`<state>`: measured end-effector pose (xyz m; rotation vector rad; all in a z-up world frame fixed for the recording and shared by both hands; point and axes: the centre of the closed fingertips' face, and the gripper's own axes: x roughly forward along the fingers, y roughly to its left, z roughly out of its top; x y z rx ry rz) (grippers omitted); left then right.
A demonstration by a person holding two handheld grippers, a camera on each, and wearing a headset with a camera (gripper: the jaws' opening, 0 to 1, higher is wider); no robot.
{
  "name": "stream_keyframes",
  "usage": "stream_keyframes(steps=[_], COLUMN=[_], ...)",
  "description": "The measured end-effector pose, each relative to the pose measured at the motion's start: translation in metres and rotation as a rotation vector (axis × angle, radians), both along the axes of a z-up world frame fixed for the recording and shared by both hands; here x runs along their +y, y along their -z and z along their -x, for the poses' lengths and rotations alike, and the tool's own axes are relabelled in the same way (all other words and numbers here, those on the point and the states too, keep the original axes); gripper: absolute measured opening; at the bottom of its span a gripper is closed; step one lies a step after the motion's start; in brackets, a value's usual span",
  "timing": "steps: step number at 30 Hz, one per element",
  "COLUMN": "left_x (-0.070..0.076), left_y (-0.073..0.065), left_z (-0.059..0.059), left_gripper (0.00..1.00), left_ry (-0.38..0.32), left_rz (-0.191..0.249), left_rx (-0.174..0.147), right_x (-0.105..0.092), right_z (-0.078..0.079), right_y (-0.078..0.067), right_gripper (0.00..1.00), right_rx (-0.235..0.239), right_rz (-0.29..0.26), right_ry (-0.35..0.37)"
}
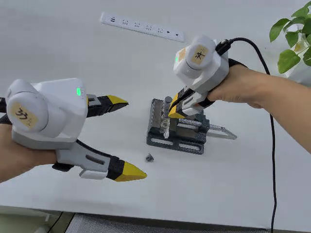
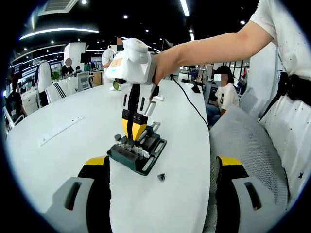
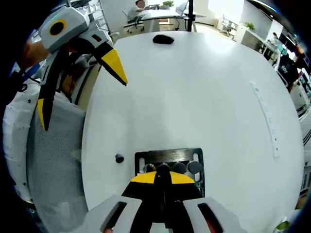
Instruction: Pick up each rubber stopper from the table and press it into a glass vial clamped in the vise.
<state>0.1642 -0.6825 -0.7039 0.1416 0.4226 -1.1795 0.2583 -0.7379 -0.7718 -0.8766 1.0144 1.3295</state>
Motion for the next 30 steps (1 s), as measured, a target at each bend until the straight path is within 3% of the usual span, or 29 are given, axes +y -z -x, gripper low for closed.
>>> stream_keyframes(steps=[17, 30], left_x=[-0.003, -0.001], left_y=[-0.002, -0.005], left_z=[0.002, 0.003], left_gripper=[0.93, 0.98], left_ry=[0.014, 0.016], left_rz=[-0.02, -0.039], left_rx=[-0.015, -0.03], right_x=[-0.006, -0.021], right_z=[0.006, 0.012], right_y=[-0.027, -0.041], right_gripper=[0.12, 0.25], right_rx=[-0.037, -0.083], right_rz=[-0.108, -0.186], right_ry=[0.076, 0.153])
